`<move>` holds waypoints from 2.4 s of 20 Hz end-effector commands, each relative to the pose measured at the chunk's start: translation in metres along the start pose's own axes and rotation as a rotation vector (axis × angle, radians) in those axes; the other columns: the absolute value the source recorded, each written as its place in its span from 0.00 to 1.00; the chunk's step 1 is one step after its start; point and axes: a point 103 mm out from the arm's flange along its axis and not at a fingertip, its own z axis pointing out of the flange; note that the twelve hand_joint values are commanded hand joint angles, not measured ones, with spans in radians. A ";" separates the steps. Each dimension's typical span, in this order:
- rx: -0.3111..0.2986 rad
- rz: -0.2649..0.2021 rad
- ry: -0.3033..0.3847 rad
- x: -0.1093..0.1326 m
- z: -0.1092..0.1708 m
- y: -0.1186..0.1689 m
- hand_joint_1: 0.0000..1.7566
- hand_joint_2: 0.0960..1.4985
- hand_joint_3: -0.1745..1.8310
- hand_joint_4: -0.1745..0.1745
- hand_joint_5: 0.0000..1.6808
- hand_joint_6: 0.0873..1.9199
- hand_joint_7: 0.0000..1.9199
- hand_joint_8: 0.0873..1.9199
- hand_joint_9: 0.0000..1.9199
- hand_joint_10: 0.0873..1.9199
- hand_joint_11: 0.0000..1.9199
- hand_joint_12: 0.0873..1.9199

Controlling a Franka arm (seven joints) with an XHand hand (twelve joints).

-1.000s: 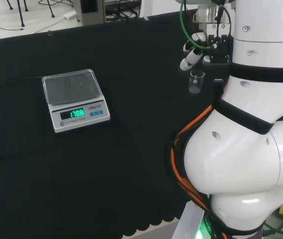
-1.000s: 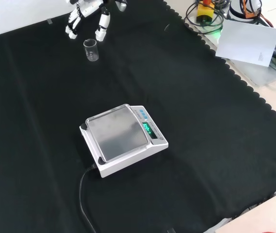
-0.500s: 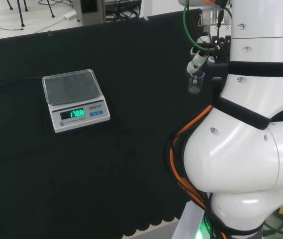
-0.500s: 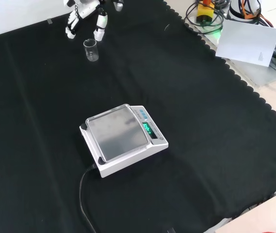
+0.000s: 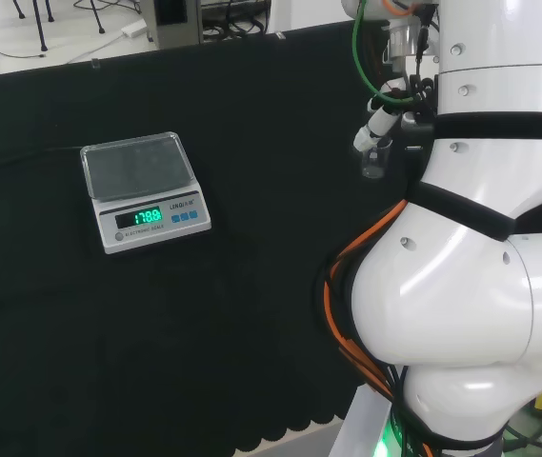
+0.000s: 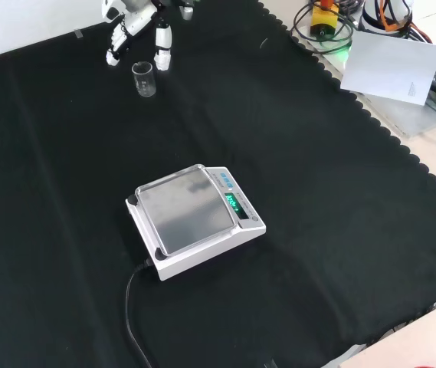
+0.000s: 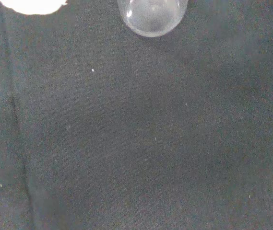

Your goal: Pick up the beaker.

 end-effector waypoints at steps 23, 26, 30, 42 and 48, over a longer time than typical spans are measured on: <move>0.053 0.005 0.017 -0.005 0.022 0.032 0.42 0.51 0.01 0.53 0.08 0.00 0.00 0.22 0.02 0.47 0.06 0.77; 0.054 0.005 0.014 -0.004 0.022 0.032 0.42 0.52 0.01 0.53 0.08 0.00 0.00 0.23 0.03 0.47 0.06 0.77; 0.038 0.003 0.013 -0.002 0.023 0.037 0.43 0.53 0.01 0.48 0.16 0.00 0.00 0.27 0.06 0.45 0.08 0.75; 0.011 0.001 0.021 -0.002 0.023 0.042 0.51 0.59 0.00 0.37 0.24 0.08 0.04 0.33 0.23 0.40 0.25 0.67; -0.009 -0.007 0.027 0.002 0.023 0.046 0.57 0.64 0.00 0.29 0.26 0.30 0.10 0.35 0.34 0.37 0.33 0.63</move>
